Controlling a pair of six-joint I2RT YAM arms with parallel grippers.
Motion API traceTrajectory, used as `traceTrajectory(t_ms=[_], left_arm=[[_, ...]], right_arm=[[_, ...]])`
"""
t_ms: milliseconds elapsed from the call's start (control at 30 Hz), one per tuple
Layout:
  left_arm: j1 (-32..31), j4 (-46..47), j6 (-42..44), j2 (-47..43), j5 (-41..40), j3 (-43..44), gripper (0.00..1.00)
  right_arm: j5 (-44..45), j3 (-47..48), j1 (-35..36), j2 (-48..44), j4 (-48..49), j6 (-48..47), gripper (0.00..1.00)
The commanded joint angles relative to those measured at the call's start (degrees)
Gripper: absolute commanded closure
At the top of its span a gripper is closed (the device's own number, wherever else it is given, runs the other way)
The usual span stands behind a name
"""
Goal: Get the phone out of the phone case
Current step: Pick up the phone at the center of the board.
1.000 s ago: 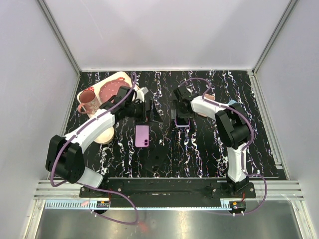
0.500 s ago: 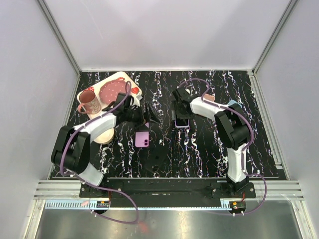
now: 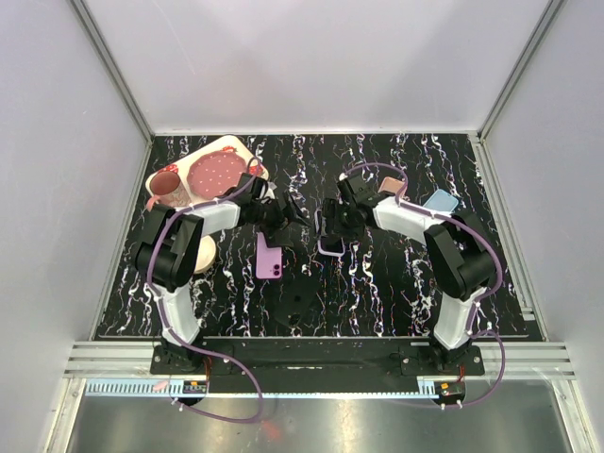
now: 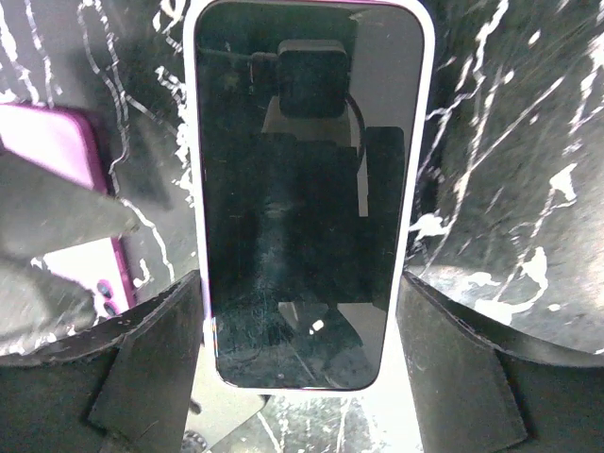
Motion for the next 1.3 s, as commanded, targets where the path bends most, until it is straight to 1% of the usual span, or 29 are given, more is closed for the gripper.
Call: traceTrajectory(t_ms=[0, 67, 100, 133, 167, 300, 400, 433, 500, 533, 600, 633, 667, 733, 767, 833, 867, 900, 933, 967, 1033, 1067, 1133, 1167, 1200, 1233, 1267], left_arm=[[-0.3, 0.6, -2.1, 2.6, -1.7, 3.8, 0.03], [-0.6, -0.7, -2.5, 2.9, -2.9, 4.6, 0.05], [-0.9, -2.2, -2.0, 4.0, -4.5, 6.8, 0.06], [-1.3, -5.1, -1.0, 4.7, -5.0, 8.1, 0.06], [-1.5, -5.9, -0.7, 5.5, -5.2, 9.2, 0.07], [-2.3, -5.9, -2.0, 8.7, -4.6, 12.9, 0.09], [-3.2, -5.3, -2.9, 10.0, -5.4, 14.7, 0.16], [-3.4, -5.3, -3.1, 10.3, -5.9, 15.1, 0.21], [-3.6, -5.3, -3.3, 11.5, -6.2, 15.9, 0.28], [-3.8, -5.4, -3.4, 12.0, -6.0, 16.2, 0.34], [-4.2, -5.3, -4.0, 12.9, -5.7, 16.8, 0.40], [-4.4, -4.9, -4.4, 13.0, -5.4, 16.8, 0.45], [-4.6, -4.6, -4.8, 12.9, -5.3, 16.7, 0.56], [-4.8, -3.5, -6.0, 12.2, -5.3, 16.3, 0.69], [-4.9, -2.9, -6.3, 11.5, -5.2, 15.7, 0.82], [-4.7, -2.1, -6.9, 10.3, -5.3, 15.3, 0.94], [-4.7, -2.1, -7.0, 9.1, -5.2, 14.8, 1.00], [-4.4, -1.4, -7.3, 8.6, -4.9, 14.7, 1.00], [-4.3, -0.9, -7.4, 7.9, -4.7, 14.3, 1.00], [-4.2, -0.3, -7.6, 6.5, -4.5, 13.4, 1.00], [-3.5, 3.3, -8.9, 4.4, -2.6, 11.8, 1.00], [-3.1, 5.5, -9.7, 1.5, -1.9, 8.9, 1.00], [-1.7, 12.0, -12.3, -1.4, 0.2, 6.2, 1.00], [-1.1, 14.1, -13.4, -3.6, 2.4, 4.0, 1.00], [0.0, 19.4, -16.2, -4.7, 3.3, 3.0, 1.00], [0.5, 22.7, -17.9, -5.7, 4.6, 0.9, 1.00], [1.4, 26.5, -22.2, -7.3, 6.5, -0.2, 1.00]], right_arm=[[-8.5, -2.8, 0.3, -5.3, 7.7, 4.8, 0.59], [-9.1, -3.0, 0.4, -5.7, 8.2, 5.4, 0.60], [-9.6, -3.0, 0.4, -5.8, 8.2, 5.4, 0.60], [-9.8, -3.0, 0.4, -6.4, 8.3, 5.4, 0.60], [-10.3, -3.0, 0.4, -6.5, 8.7, 5.4, 0.60], [-13.0, -2.7, 0.4, -7.2, 9.0, 5.6, 0.61], [-12.9, -3.5, 0.4, -7.8, 9.0, 5.9, 0.61], [-12.9, -3.7, 0.4, -8.2, 9.0, 6.0, 0.61], [-12.7, -4.4, 0.4, -8.6, 9.0, 6.1, 0.61], [-12.7, -4.7, 0.4, -9.3, 9.1, 6.1, 0.61], [-12.5, -5.4, 0.4, -9.9, 9.1, 6.2, 0.61], [-12.4, -5.7, 0.4, -10.3, 9.0, 6.2, 0.61], [-12.2, -6.1, 0.4, -10.5, 9.1, 6.4, 0.61], [-11.4, -6.4, 0.4, -11.0, 8.7, 6.3, 0.61], [-11.2, -6.8, 0.4, -11.3, 8.6, 6.4, 0.55], [-10.2, -7.1, 0.4, -12.2, 7.9, 6.3, 0.37], [-9.9, -7.2, 0.4, -12.6, 7.5, 6.1, 0.29], [-9.4, -7.3, 0.3, -13.8, 7.0, 6.1, 0.17], [-9.6, -7.4, 0.2, -14.5, 7.0, 6.3, 0.13], [-11.6, -7.4, -0.1, -15.3, 7.1, 6.5, 0.09], [-14.0, -8.0, -1.2, -18.4, 8.2, 8.4, 0.06], [-16.2, -9.1, -1.7, -19.6, 9.2, 9.4, 0.06], [-17.8, -10.4, -2.9, -23.4, 11.7, 11.8, 0.05], [-19.6, -12.0, -3.4, -24.5, 12.7, 13.8, 0.05], [-20.5, -13.0, -3.7, -26.7, 15.2, 15.1, 0.05], [-21.3, -14.1, -5.0, -27.9, 17.0, 16.6, 0.06], [-22.9, -16.6, -5.5, -28.9, 19.3, 20.0, 0.06]])
